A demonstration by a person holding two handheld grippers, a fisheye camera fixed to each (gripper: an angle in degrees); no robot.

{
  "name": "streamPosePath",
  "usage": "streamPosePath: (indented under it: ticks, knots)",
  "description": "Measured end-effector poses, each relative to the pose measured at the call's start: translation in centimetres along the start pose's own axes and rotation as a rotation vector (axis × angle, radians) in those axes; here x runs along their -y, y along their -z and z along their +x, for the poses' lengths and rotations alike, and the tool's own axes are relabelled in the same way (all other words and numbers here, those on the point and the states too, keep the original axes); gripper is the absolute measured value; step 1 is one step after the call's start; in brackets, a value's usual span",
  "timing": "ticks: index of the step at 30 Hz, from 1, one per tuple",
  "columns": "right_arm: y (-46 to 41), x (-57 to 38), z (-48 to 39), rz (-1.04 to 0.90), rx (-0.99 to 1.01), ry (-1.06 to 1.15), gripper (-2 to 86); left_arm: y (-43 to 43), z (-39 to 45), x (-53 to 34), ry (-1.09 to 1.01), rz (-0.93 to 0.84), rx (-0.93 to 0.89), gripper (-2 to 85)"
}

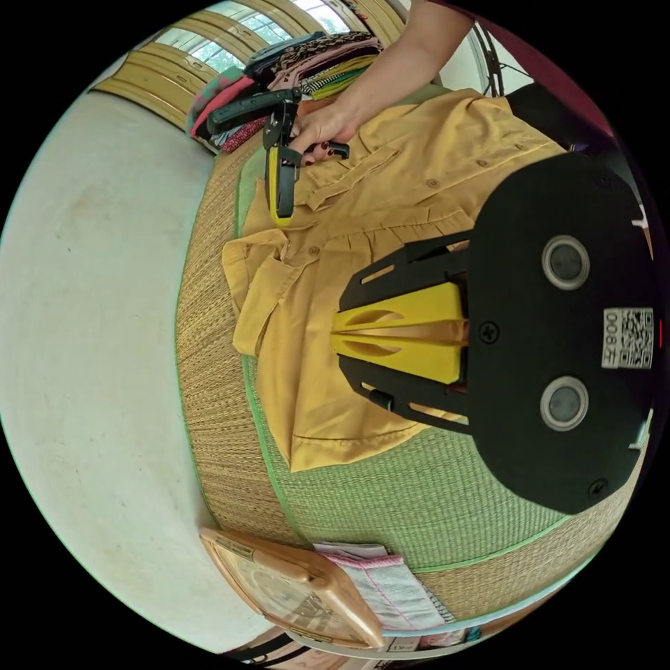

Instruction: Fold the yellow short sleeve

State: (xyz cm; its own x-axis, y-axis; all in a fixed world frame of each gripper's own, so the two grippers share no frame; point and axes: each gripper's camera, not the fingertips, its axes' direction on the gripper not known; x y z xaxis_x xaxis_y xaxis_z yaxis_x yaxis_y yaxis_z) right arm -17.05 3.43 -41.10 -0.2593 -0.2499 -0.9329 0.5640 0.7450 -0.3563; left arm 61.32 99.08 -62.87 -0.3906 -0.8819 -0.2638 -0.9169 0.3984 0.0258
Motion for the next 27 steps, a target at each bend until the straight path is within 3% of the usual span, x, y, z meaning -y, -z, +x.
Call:
streamPosePath:
  ticks: [6, 22, 27]
  knots:
    - [-1.9, 0.1, 2.0, 0.006, 0.042, -0.046, 0.2, 2.2, -3.9, -4.1, 0.064, -0.090, 0.019, 0.3]
    - [-3.0, -0.5, 7.5, 0.075, 0.150, -0.114, 0.2, 10.3, -5.4, -12.1, 0.137, 0.062, -0.130, 0.3]
    - [-1.0, -1.9, 13.6, 0.166, 0.186, -0.250, 0.2, 10.7, -5.5, -13.9, 0.116, -0.032, -0.080, 0.3]
